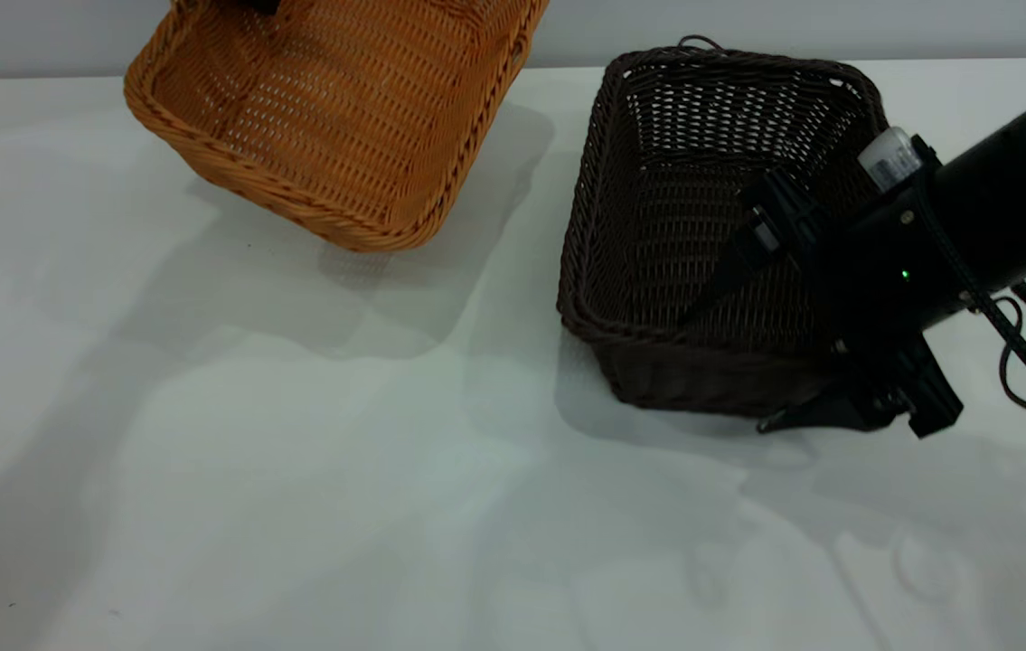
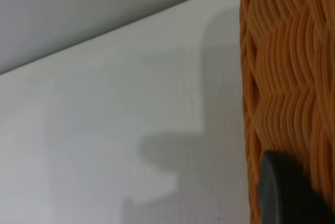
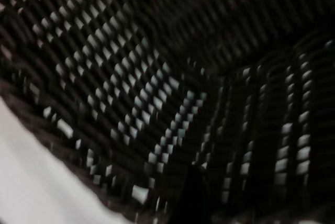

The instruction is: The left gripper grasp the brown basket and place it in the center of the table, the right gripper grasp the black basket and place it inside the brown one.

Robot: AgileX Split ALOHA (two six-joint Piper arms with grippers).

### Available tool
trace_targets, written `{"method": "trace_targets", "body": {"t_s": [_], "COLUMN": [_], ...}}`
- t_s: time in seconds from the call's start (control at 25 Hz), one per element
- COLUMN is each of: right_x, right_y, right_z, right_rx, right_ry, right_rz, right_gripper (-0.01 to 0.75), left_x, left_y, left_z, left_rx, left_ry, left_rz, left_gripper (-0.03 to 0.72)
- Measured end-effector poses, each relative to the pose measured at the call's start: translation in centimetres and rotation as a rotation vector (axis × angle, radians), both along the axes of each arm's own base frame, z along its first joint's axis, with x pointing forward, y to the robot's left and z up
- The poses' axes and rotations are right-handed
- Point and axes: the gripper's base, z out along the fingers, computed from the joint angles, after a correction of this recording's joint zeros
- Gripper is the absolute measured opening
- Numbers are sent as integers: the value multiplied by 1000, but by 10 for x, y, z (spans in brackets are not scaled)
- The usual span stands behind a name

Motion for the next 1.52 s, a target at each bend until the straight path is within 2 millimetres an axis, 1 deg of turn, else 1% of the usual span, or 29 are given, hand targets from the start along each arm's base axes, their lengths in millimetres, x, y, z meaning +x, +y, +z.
{"method": "trace_targets", "body": {"t_s": [0.12,0.2,0.32,0.48,0.52,0.6,0.68,0.72,0.8,0.84,0.92,0.96,1.0,1.08,1.12,1.16,1.24,1.32,1.4,1.52], "right_x": [9,10,11,18,20,25,33,38,49,54,63,64,65,62,58,56,48,44,43,42], "right_y": [-3,-7,-12,-25,-29,-43,-64,-75,-107,-125,-157,-174,-190,-211,-220,-225,-235,-241,-243,-241], "right_z": [-1,-3,-7,-9,-9,-9,-4,1,19,31,63,78,94,121,128,135,140,143,144,145], "right_rx": [-57,-100,-157,-198,-204,-213,-213,-220,-242,-256,-263,-260,-262,-235,-224,-198,-165,-154,-149,-129], "right_ry": [-23,-26,-21,-16,-18,-35,-84,-127,-227,-282,-408,-461,-515,-595,-603,-607,-580,-554,-545,-540], "right_rz": [-22,-39,-61,-142,-160,-164,-144,-117,-101,-107,-133,-139,-138,-98,-69,-37,38,72,90,101], "right_gripper": [583,545,410,158,121,97,85,81,81,80,78,78,78,78,78,78,78,78,78,78], "left_x": [-1,-1,-1,-1,-1,-2,-3,-4,-6,-7,-11,-12,-15,-23,-29,-33,-44,-55,-67,-82], "left_y": [0,0,0,0,1,2,2,2,2,2,1,-2,-6,-22,-32,-42,-68,-93,-117,-142], "left_z": [-1,-1,-1,-1,-1,1,3,4,8,10,13,15,16,15,14,14,10,6,-3,-22], "left_rx": [3,4,5,7,10,14,18,21,38,48,71,88,108,162,194,219,263,288,307,314], "left_ry": [11,10,12,15,16,21,30,38,51,57,74,78,87,116,128,135,127,109,95,86], "left_rz": [-1,-3,-3,-4,-5,-5,-10,-14,-35,-47,-81,-111,-149,-257,-328,-391,-547,-691,-840,-1006], "left_gripper": [79,79,79,79,78,79,79,79,79,79,79,79,79,79,79,79,79,79,79,79]}}
